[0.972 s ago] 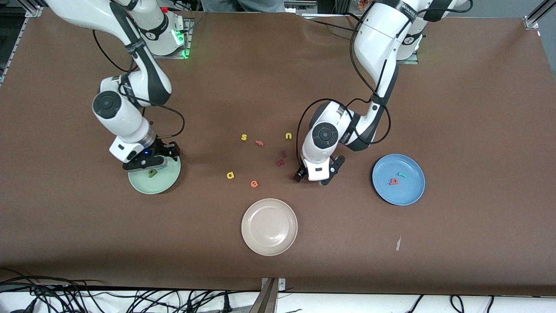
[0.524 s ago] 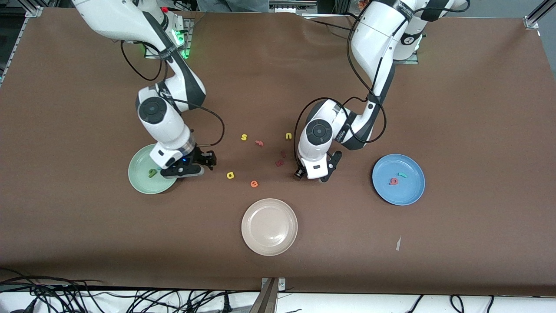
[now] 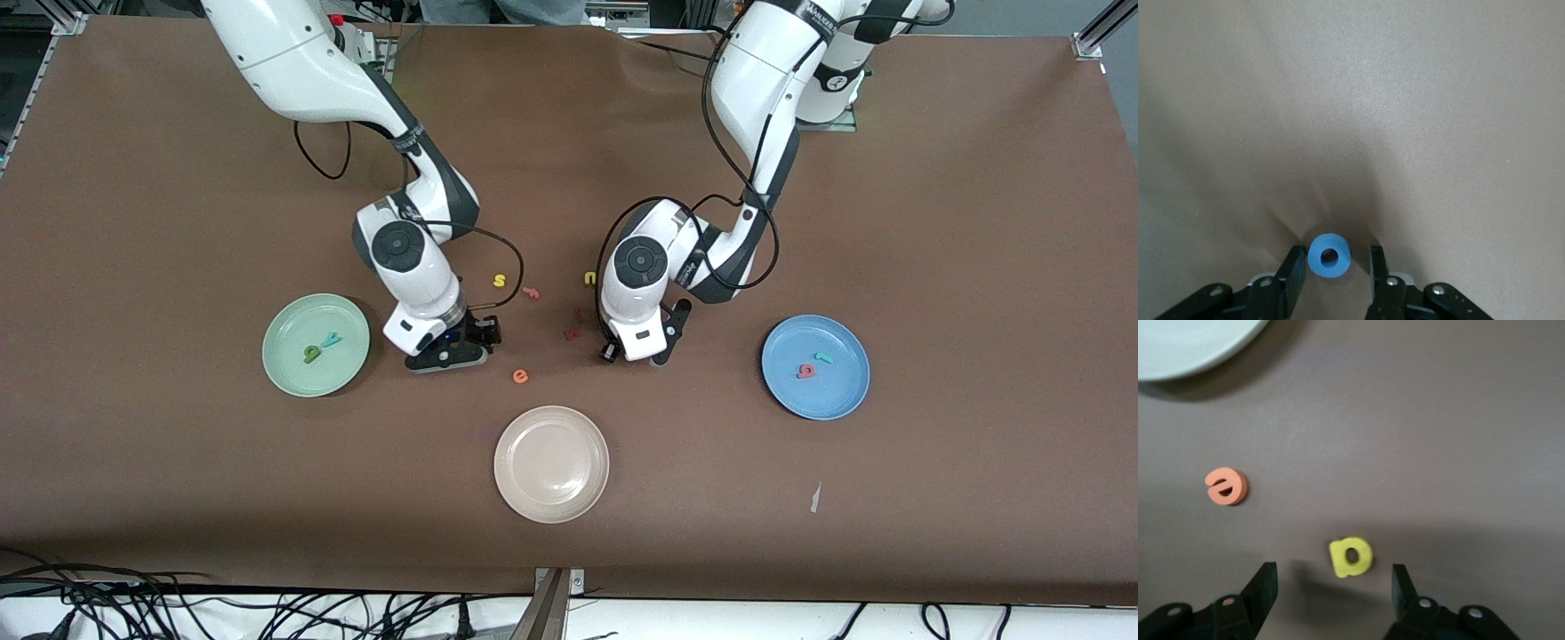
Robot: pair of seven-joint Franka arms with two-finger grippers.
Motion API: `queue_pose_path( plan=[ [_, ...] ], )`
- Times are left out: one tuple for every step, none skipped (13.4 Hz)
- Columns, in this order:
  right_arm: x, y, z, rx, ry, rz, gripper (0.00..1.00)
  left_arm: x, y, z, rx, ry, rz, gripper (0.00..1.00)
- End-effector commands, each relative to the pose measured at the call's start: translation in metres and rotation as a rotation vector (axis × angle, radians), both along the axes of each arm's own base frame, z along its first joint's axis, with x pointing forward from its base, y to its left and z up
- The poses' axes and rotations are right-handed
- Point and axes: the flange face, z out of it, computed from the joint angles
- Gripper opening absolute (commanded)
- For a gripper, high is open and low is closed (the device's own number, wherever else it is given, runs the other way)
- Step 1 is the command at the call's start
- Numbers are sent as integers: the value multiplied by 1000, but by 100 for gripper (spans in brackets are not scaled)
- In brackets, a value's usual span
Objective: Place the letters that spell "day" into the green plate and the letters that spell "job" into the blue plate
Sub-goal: 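Grasp the blue ring with the left gripper while the right grasps yellow, then drop the blue ring on the blue plate while the right drops yellow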
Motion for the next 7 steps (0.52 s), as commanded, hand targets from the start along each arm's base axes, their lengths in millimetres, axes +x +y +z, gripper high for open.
queue_pose_path(
  plan=[
    [5,1,-6,-5,-24,-7,77,3,1,-11,18,-28,11,23],
    [5,2,-6,-5,-24,-4,77,4,3,-12,19,-30,8,18],
    [5,1,-7,-10,-29,3,76,7,7,-13,21,-29,8,13],
    [5,2,-7,-21,-36,20,73,10,9,-10,20,-33,7,10],
    [4,2,-9,-26,-35,24,72,18,17,-5,22,-34,-8,8],
    [4,2,-10,-26,-36,25,69,29,33,4,28,-26,-25,8],
    [4,2,-11,-26,-35,25,66,42,56,15,42,0,-49,8]
  ],
)
